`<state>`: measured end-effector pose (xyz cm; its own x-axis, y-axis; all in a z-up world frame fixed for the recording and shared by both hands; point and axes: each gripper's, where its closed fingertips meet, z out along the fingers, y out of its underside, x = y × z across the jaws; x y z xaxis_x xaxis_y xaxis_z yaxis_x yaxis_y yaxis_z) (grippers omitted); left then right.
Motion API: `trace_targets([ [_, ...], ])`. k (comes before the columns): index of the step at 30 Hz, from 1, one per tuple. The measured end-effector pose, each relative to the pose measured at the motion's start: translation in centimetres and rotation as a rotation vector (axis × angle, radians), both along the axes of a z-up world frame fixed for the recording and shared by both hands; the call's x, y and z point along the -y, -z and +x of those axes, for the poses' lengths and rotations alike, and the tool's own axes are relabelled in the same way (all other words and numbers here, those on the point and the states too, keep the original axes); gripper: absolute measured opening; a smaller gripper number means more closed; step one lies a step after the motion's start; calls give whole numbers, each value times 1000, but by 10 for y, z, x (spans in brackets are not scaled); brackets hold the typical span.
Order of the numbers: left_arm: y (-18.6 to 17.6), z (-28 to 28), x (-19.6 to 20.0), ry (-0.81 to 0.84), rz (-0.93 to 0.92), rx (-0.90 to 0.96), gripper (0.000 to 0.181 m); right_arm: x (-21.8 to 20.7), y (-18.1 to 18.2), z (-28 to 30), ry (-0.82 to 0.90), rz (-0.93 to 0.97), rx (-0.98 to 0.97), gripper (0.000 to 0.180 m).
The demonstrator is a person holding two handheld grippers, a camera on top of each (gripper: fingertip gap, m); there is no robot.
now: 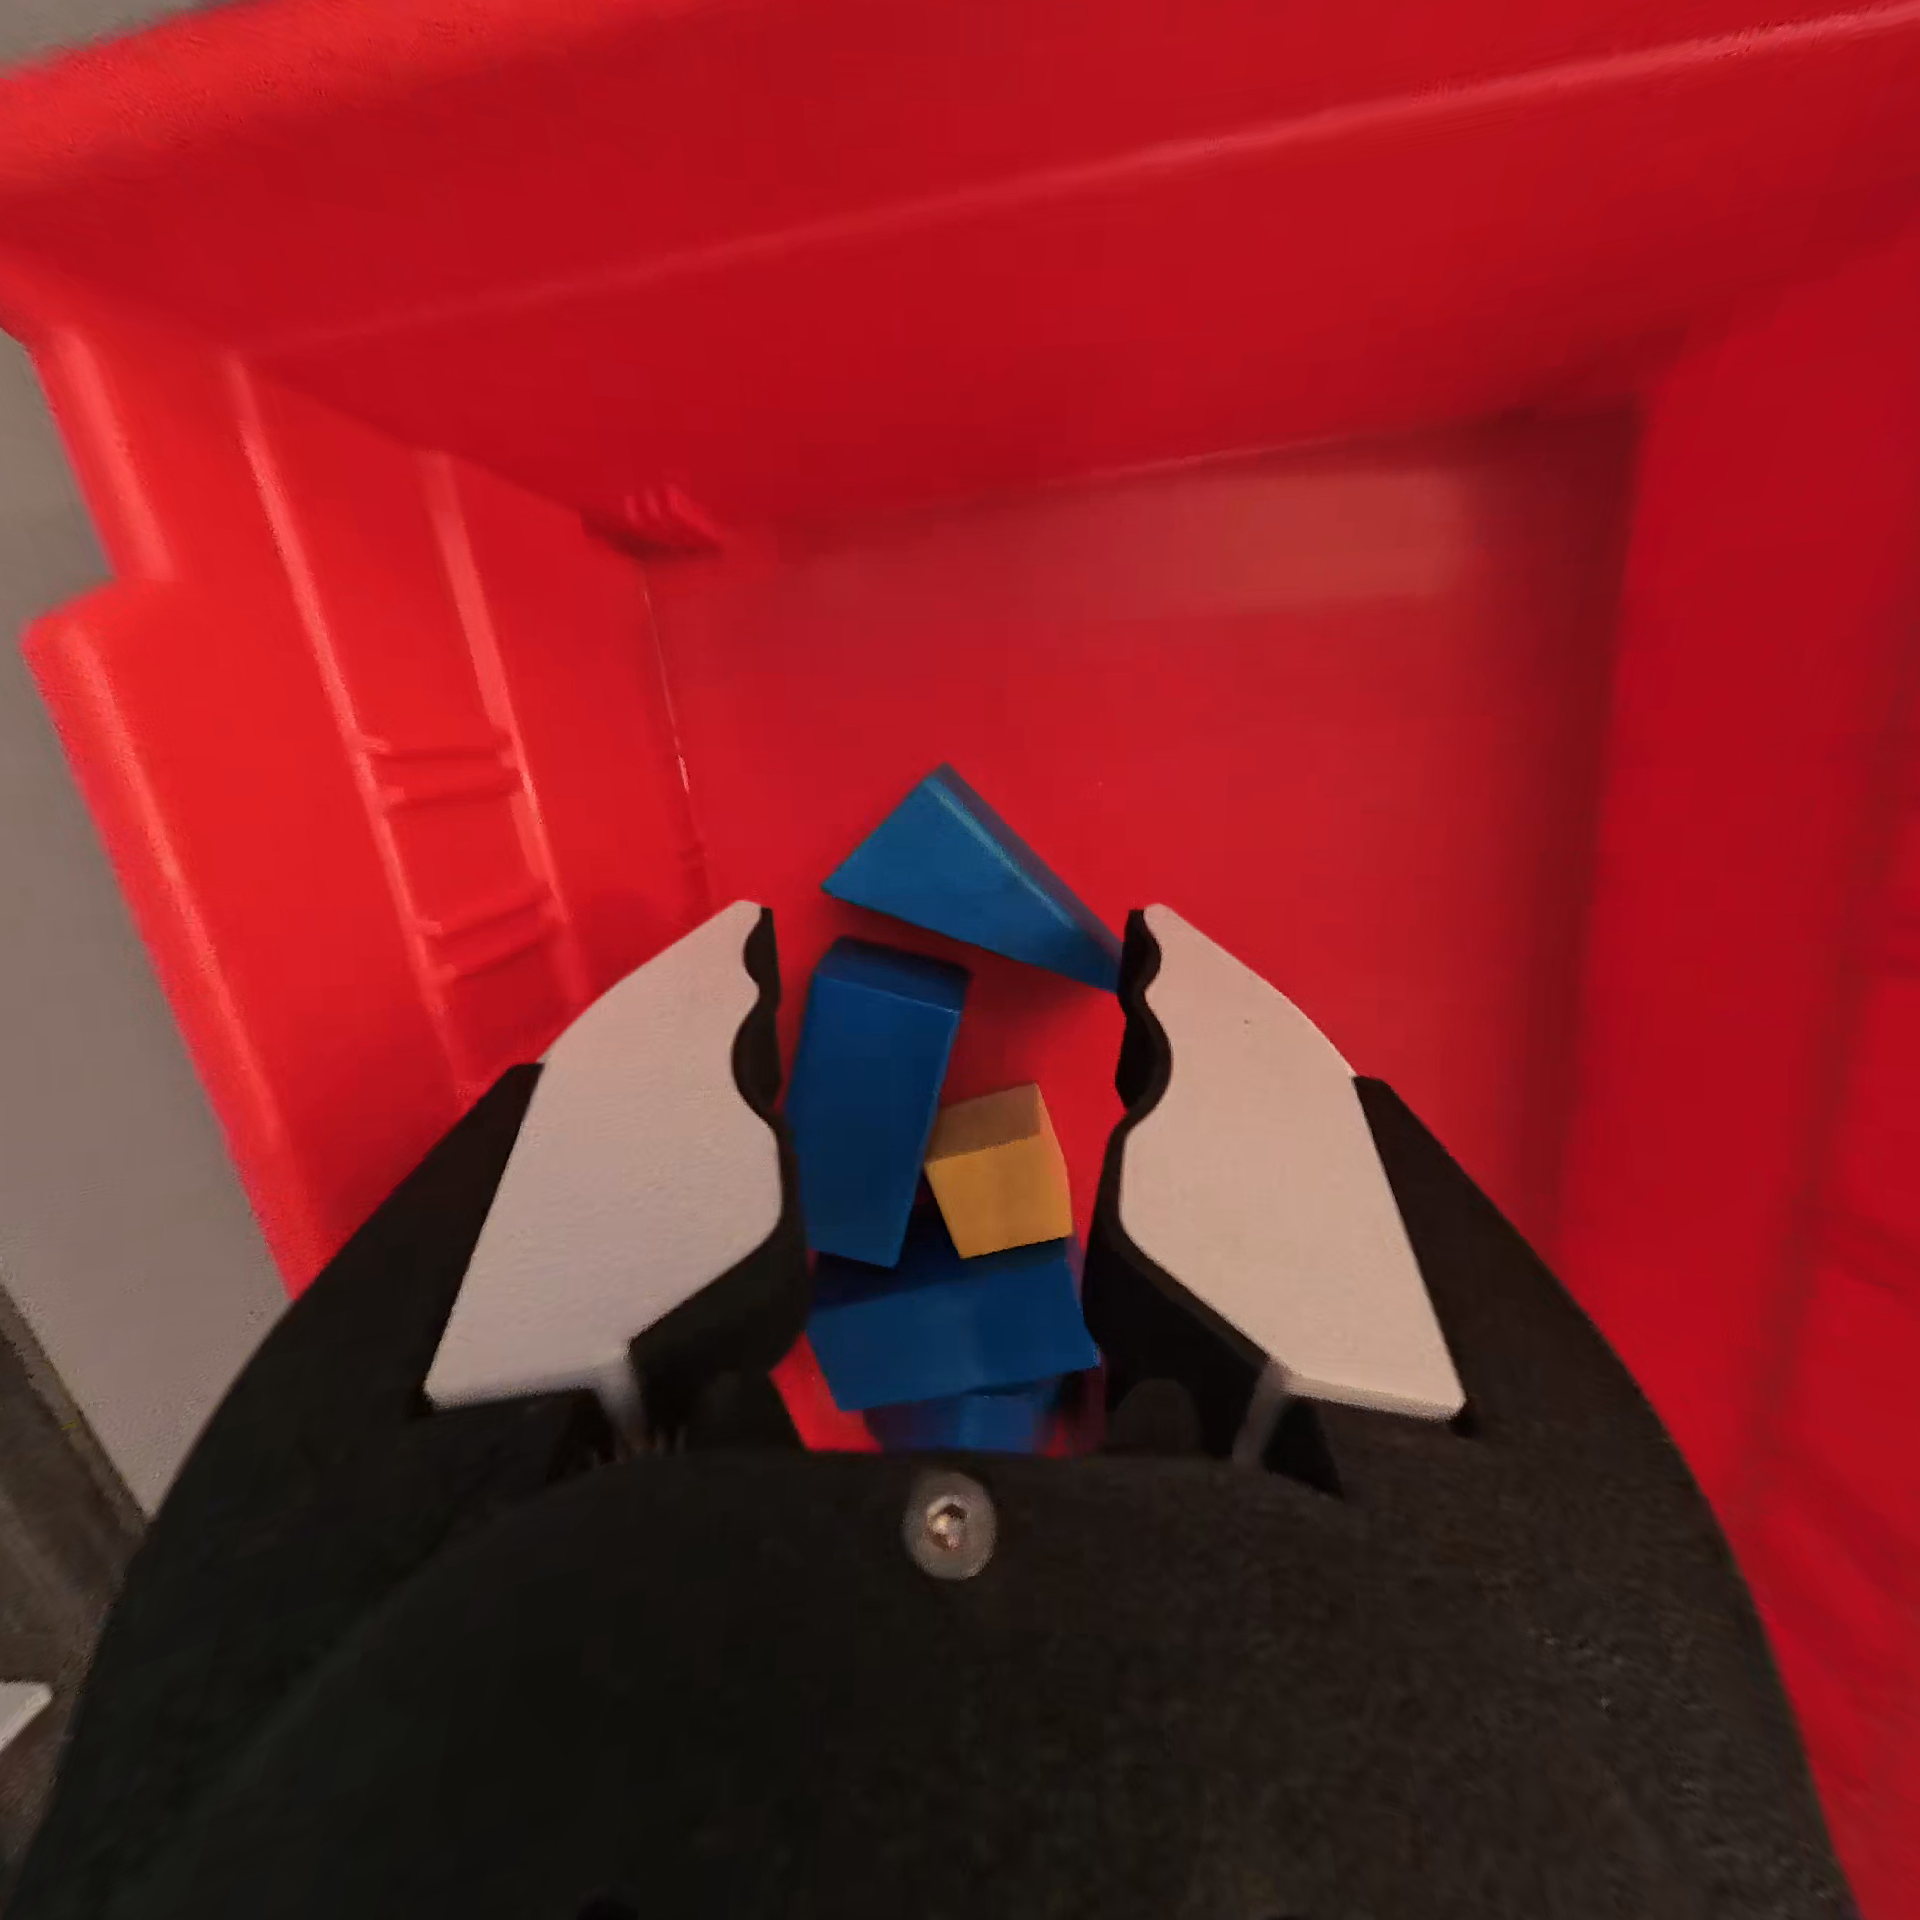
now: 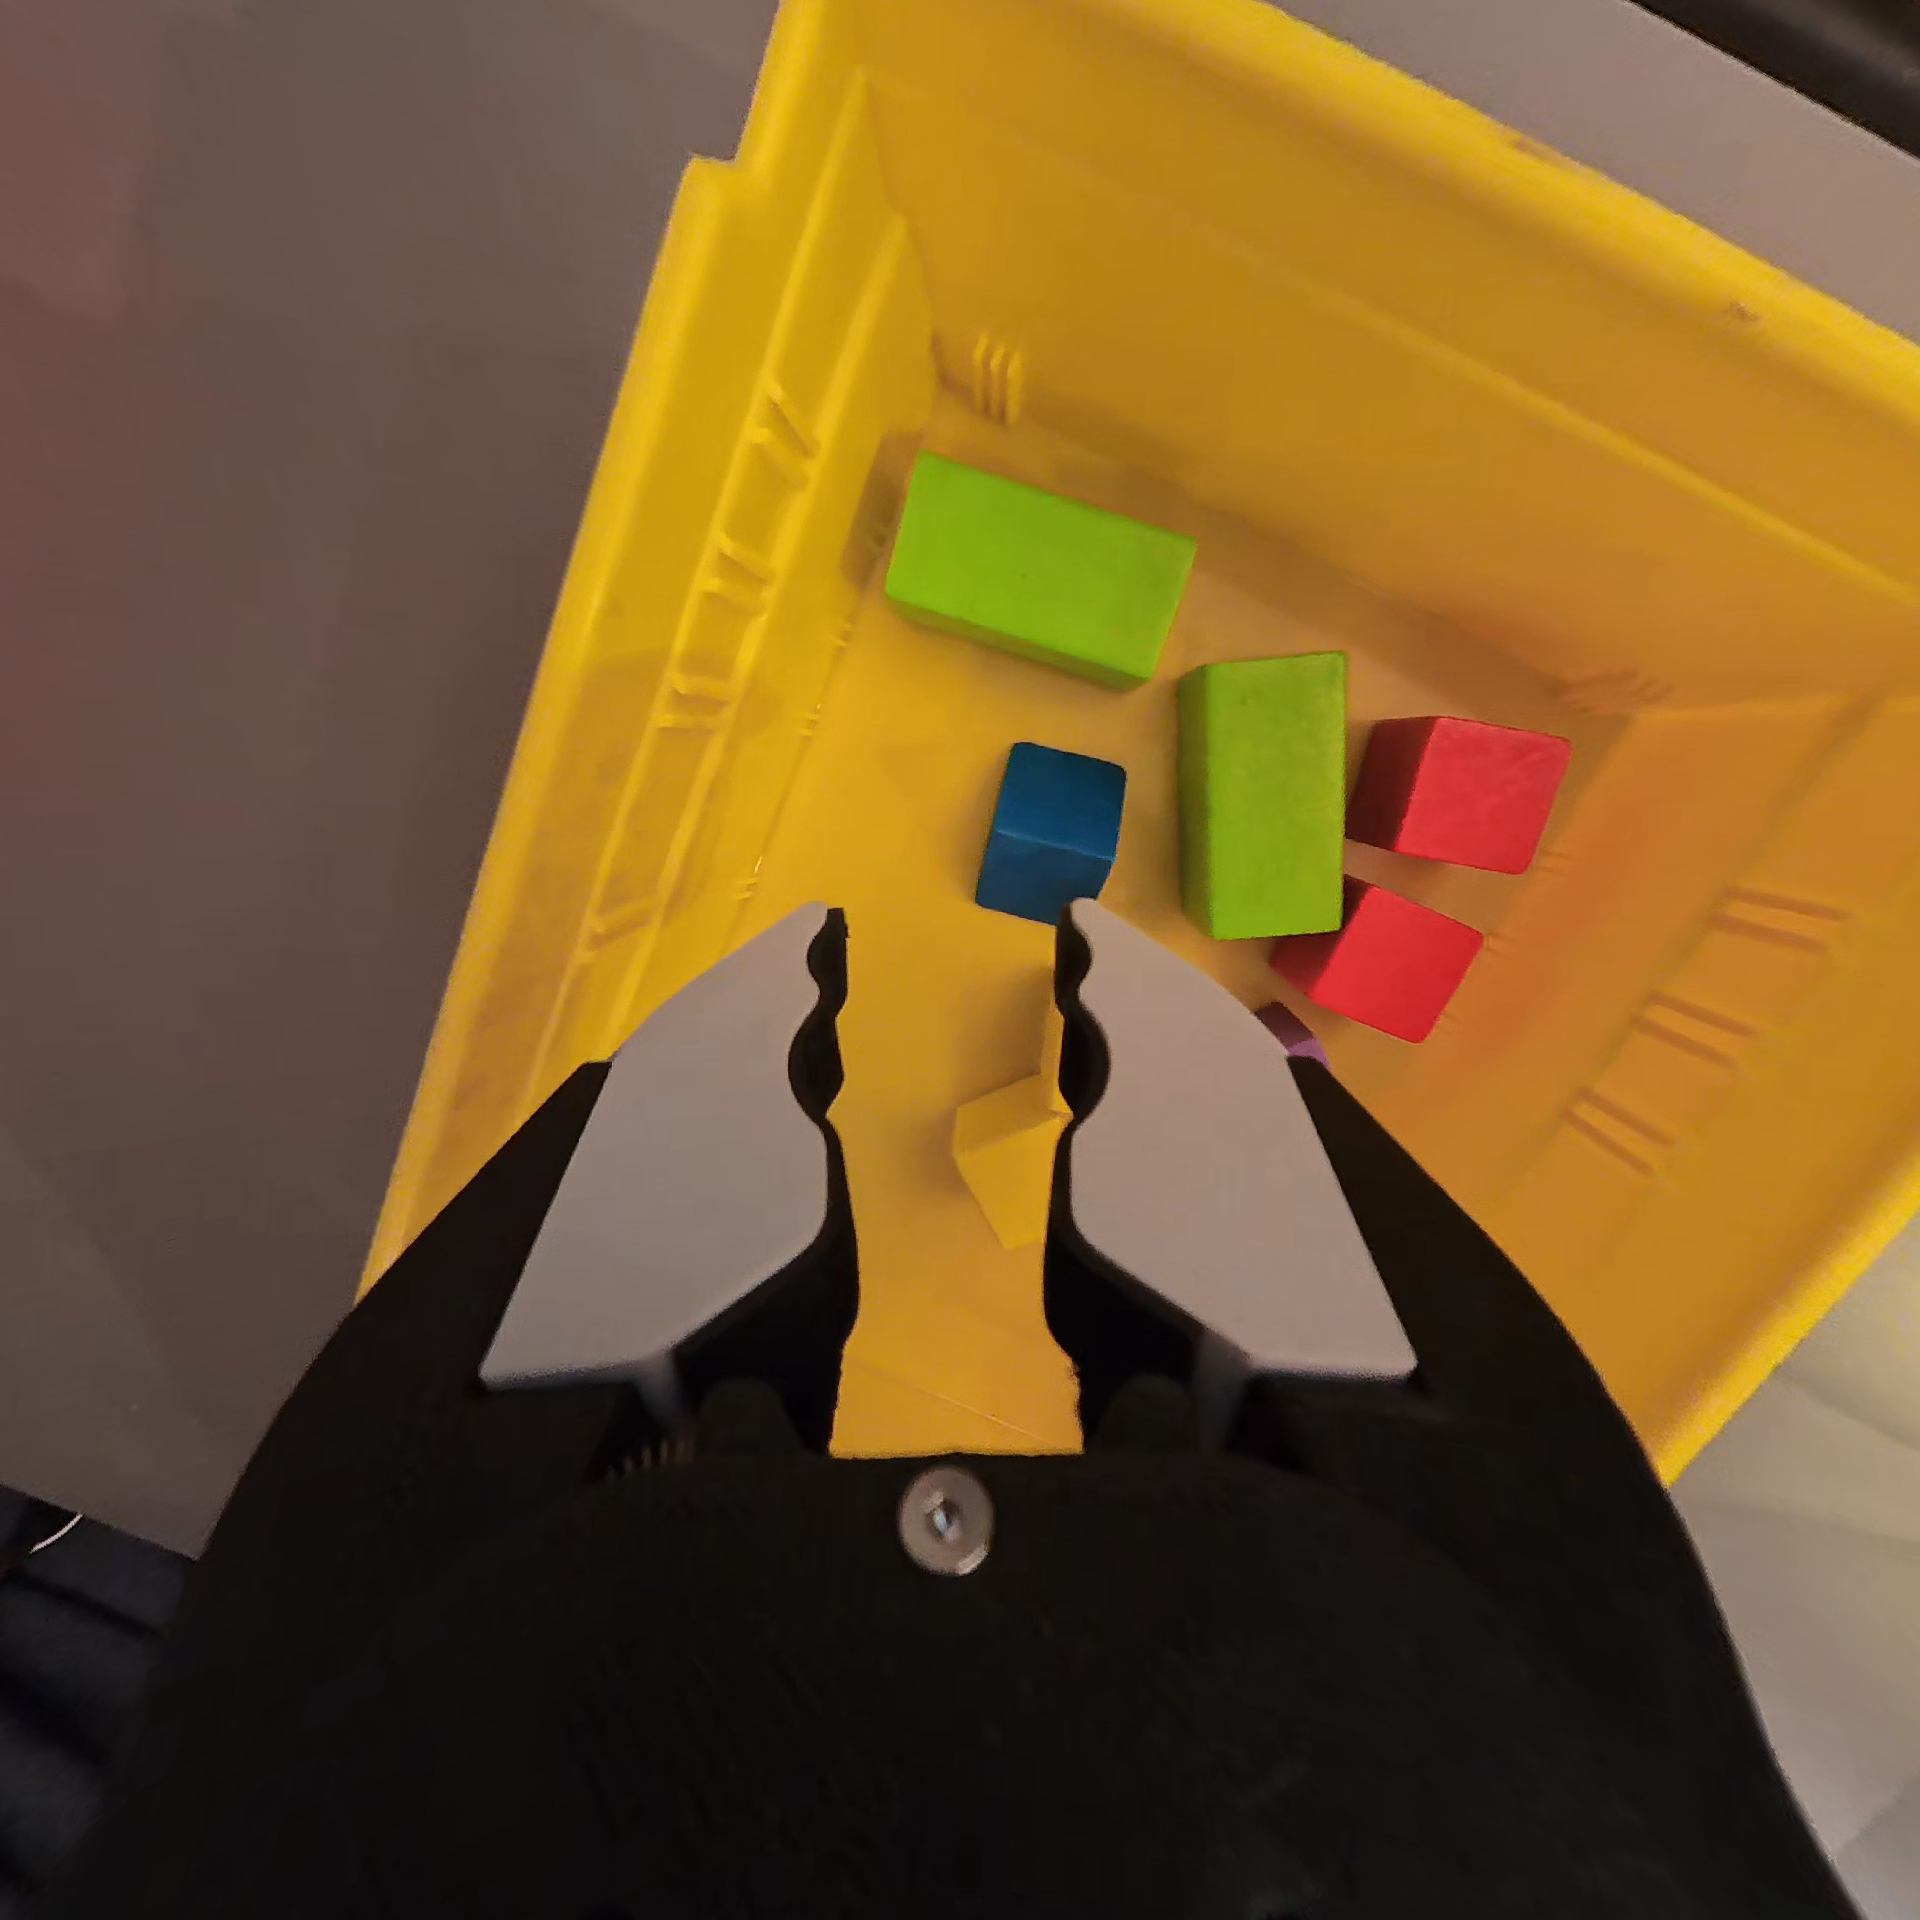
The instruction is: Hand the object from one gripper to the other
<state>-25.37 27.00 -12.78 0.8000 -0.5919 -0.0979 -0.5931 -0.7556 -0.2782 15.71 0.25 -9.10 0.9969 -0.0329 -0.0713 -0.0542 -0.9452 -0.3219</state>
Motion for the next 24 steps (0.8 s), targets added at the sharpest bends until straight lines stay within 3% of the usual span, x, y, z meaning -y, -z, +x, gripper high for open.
trace_targets([
  [6,15,2,3,-3,-45,-46,60,0,2,-4,-20,-12,8,40],
  [16,18,5,-16,90,81,-104,41,1,6,-6,-43,-32,18,40],
  [24,25,3,-7,76,-10,-65,28,1,7,-8,-58,-37,31,39],
])
